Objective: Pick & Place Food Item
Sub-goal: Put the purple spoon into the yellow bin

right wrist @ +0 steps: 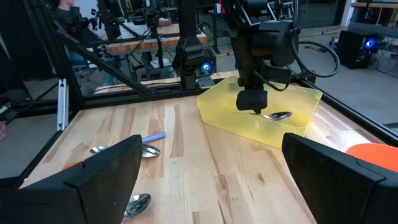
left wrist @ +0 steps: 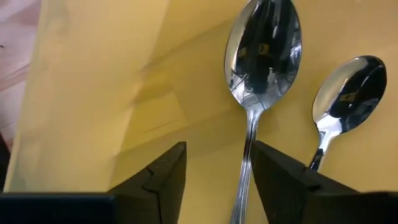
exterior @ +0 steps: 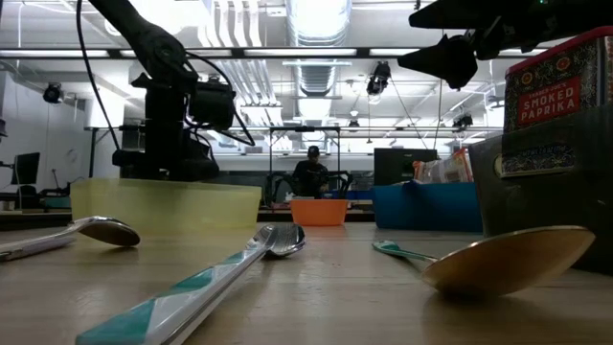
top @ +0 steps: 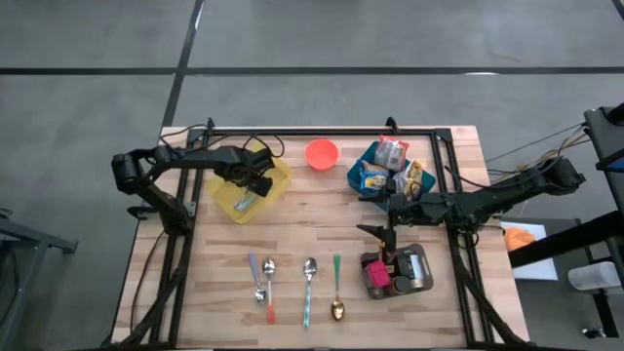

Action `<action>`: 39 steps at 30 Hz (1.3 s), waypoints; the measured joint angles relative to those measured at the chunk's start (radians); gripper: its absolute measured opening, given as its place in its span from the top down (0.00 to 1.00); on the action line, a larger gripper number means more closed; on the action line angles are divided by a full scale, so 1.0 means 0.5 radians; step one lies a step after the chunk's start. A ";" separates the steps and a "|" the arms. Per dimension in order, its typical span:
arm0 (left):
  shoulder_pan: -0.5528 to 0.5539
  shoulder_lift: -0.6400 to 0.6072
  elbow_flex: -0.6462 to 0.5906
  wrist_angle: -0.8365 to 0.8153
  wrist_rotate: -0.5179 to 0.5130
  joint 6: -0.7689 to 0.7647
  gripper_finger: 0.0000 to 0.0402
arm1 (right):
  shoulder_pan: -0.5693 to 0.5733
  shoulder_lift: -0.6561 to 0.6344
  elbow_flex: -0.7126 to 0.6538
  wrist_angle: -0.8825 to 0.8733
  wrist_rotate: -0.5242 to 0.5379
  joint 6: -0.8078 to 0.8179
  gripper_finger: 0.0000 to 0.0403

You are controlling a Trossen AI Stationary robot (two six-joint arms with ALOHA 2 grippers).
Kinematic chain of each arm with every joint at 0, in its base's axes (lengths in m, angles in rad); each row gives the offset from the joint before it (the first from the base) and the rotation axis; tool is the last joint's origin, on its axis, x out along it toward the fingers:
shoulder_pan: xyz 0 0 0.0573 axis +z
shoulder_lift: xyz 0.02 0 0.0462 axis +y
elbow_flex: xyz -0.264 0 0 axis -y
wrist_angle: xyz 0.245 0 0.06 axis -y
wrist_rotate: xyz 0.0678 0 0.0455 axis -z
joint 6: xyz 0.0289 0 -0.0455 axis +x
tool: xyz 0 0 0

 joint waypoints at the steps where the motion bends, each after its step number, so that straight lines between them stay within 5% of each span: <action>1: 0.000 0.000 0.000 -0.001 0.000 0.000 0.54 | 0.001 0.000 0.000 0.000 0.000 -0.001 0.05; 13: -0.040 -0.059 0.086 -0.167 -0.010 -0.027 0.53 | 0.000 0.000 0.000 0.000 0.000 0.000 0.05; 21: -0.166 -0.420 0.123 -0.255 -0.053 -0.249 0.53 | 0.001 0.000 0.001 -0.001 0.000 0.000 0.05; 29: -0.639 -0.784 0.102 -0.312 -0.111 -0.905 0.53 | 0.000 0.000 0.001 -0.001 0.000 0.000 0.05; 34: -1.037 -0.785 0.108 -0.491 -0.278 -1.372 0.53 | 0.001 0.000 0.001 -0.001 0.000 0.000 0.05; 39: -1.310 -0.724 0.101 -0.714 -0.233 -2.072 0.53 | 0.001 0.000 0.001 -0.001 0.000 0.000 0.05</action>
